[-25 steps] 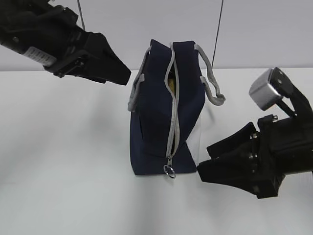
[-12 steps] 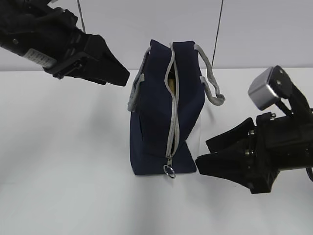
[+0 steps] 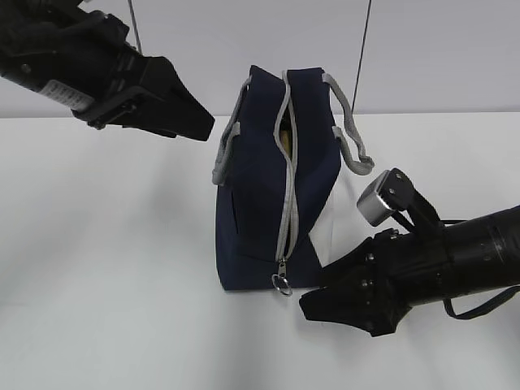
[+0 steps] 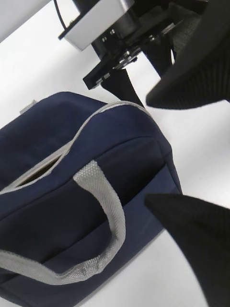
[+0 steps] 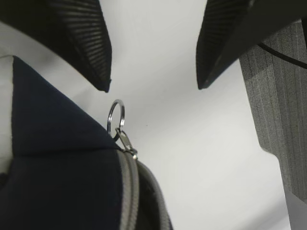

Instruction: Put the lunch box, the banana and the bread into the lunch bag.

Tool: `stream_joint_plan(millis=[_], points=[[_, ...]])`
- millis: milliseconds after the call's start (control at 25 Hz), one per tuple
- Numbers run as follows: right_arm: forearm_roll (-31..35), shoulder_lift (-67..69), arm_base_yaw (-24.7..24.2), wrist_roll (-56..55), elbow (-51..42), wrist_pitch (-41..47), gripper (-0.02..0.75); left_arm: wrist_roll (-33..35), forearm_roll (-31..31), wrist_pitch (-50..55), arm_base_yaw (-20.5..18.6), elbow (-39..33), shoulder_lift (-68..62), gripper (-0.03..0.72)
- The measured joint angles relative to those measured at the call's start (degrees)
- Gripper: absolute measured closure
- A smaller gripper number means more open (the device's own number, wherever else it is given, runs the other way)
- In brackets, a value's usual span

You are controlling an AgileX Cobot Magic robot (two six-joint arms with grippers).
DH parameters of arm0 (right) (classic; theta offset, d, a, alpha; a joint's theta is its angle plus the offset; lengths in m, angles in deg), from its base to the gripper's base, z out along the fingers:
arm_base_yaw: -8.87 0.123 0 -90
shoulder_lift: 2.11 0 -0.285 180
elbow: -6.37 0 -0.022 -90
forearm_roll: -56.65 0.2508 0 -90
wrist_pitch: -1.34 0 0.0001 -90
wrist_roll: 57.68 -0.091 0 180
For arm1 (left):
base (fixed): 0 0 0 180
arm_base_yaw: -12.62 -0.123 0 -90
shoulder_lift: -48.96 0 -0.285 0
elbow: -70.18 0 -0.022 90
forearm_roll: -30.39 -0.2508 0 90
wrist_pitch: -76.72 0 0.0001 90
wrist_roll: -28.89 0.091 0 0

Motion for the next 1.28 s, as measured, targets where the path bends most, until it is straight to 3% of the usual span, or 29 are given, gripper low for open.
stream_joint_plan(millis=[360,840,1080,1280], points=[[1.1,6.4,3.5,5.3,2.8,-0.2,0.321,0.4,-0.1,0.0,0.0,0.0,0.0,0.293],[5.6,11.4,3.8,9.9,6.0,-1.2,0.323,0.4,-0.7,0.1,0.0,0.0,0.0,0.293],[6.4,11.5,3.8,10.9,6.2,-1.2,0.408,0.4,-1.0,0.1,0.0,0.0,0.0,0.296],[6.2,11.6,3.8,11.0,6.4,-1.0,0.419,0.4,-1.5,0.1,0.0,0.0,0.0,0.296]])
